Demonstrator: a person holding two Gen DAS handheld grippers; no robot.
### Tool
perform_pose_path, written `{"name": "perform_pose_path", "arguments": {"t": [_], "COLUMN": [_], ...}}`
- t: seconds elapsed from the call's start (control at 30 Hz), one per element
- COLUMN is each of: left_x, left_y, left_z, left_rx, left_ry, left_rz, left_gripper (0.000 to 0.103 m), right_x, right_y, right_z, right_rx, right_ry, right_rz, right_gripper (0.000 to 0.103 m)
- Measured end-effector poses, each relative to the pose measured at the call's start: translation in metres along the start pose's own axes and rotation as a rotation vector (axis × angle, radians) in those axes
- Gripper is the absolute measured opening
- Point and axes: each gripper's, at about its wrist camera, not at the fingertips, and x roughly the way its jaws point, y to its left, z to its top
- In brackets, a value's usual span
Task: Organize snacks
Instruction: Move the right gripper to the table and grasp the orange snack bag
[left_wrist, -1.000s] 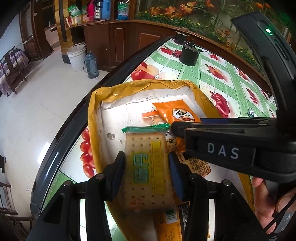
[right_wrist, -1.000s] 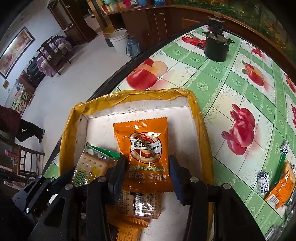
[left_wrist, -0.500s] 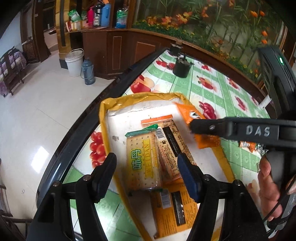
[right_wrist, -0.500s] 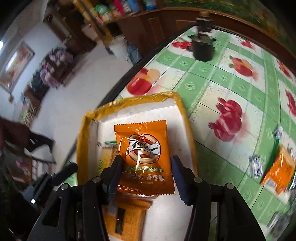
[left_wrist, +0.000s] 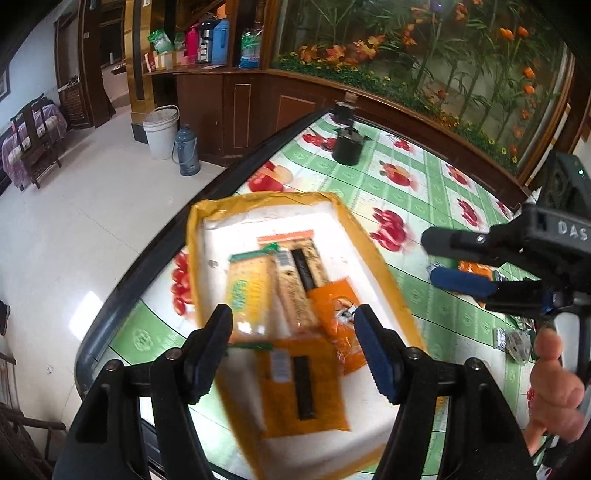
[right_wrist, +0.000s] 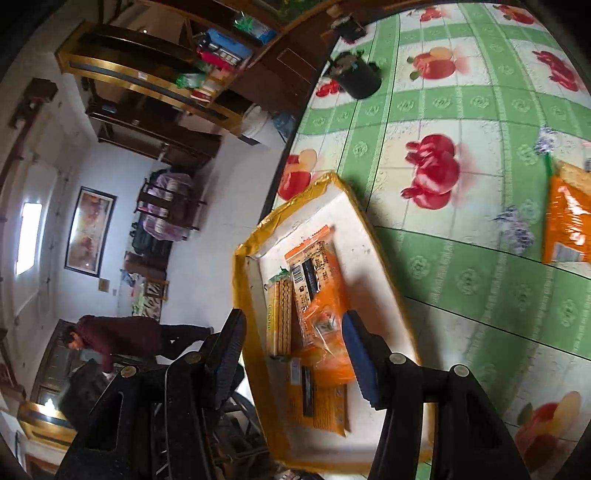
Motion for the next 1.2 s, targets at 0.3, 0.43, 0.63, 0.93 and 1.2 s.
{"name": "perform_pose_path", "arguments": {"t": [0.3, 0.43, 0.63, 0.93, 1.2], "left_x": [-0.011, -0.01, -0.017, -0.019, -0.012], "left_y": [-0.057, -0.076, -0.102, -0.133, -0.142], "left_z": [-0.01, -0.016, -0.026, -0.042, -0.05], "left_rx": [0.067, 0.066, 0.101, 0.181, 0.194], "left_ry": [-0.009, 0.01, 0.01, 0.047, 0.085], "left_rz": [-0.014, -0.016, -0.032, -0.065, -0.085], "left_gripper": [0.068, 0.068, 0.068, 0.068, 0.069], "right_x": [-0.077, -0.102, -0.12, -0.143, -0.15], "right_y": [-0.043, -0.055, -0.064, -0.11, -0.159], "right_z": [-0.012, -0.025, -0.041, -0.039, -0.016], "right_rx": [-0.002, -0.023, -0.054, -0.023, 0.031], "right_ry": [-0.084, -0.068, -0.062, -0.091, -0.074], "right_rz": [-0.082, -0.064, -0.068, -0.316, -0.463], "right_gripper": [0.062, 0.063, 0.067, 0.067, 0.066]}}
